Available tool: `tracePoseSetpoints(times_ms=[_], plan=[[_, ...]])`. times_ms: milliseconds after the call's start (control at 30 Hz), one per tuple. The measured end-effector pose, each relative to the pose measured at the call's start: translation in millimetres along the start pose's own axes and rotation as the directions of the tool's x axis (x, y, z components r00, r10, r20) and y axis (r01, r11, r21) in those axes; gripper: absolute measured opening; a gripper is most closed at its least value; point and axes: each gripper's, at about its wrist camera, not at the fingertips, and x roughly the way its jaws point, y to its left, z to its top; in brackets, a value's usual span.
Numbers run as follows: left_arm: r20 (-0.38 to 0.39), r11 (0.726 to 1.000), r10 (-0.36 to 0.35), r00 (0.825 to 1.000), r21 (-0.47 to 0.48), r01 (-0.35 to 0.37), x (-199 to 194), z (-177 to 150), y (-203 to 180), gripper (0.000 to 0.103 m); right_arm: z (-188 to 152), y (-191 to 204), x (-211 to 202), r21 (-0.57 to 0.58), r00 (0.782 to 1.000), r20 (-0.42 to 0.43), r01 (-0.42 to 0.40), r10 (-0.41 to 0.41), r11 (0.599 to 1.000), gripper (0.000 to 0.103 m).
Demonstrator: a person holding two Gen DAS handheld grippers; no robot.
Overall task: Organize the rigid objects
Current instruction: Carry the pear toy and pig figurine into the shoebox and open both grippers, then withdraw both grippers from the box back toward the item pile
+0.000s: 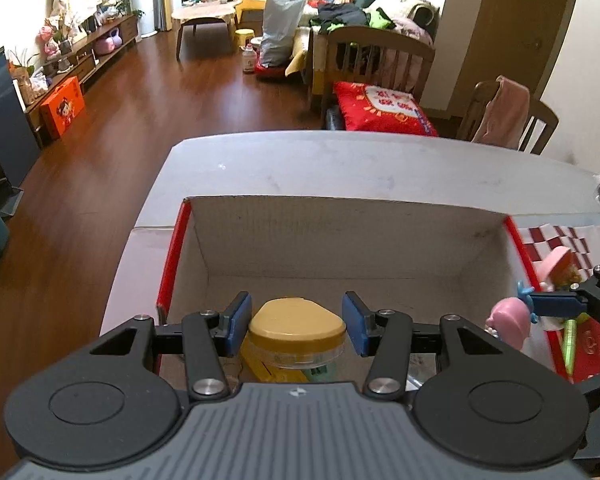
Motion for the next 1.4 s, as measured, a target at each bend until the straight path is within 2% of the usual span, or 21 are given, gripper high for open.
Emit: tracePoseSetpoints(times_ms=[133,267,500,800,1033,1233,1400], plan=[[-0.034,1.0,0.01,0.999,-0.007,-0.011,21.4,2.1,2.8,0.049,6.2,-1.5,21.1,0.044,1.0,-0.03,-0.007,0.008,0.999,0.077],[-0.056,1.0,0.016,0.998,-0.006,-0.016,35.4,0.5,4.9,0.049,6.2,1.6,30.9,0.031,0.999,-0.052,-0.003,0.005,1.0,0.077],[-0.116,1.0,0.013,0.993,-0.003,-0.013,48.5,-2.2,3.4,0.049,8.0,13.2,37.2,-0.034,0.997,-0.07,0.041,-0.043,0.999,0.077],[-0.177,1.0,0.029,0.984,0.014,-0.027,52.3,-4.8,2.1,0.049,7.2,10.7,32.5,-0.029,0.997,-0.075,0.018,-0.021,0.999,0.077],[-0.186,1.0,0.006,0.983,-0.004,-0.006,44.7,-6.2,1.5,0.049,4.5,8.8,18.4,-0.004,0.999,-0.05,0.002,-0.002,1.0,0.078],[-0.152,1.0,-0.011,0.988,0.009,0.012,27.6,-5.4,-7.1,0.056,0.4,7.2,1.1,0.009,1.0,-0.02,-0.022,0.022,1.0,0.08],[-0.122,1.0,-0.02,0.992,0.014,0.022,12.5,-1.6,-14.5,0.056,-1.8,3.7,-16.1,0.029,0.999,0.011,-0.045,0.044,0.999,0.081]])
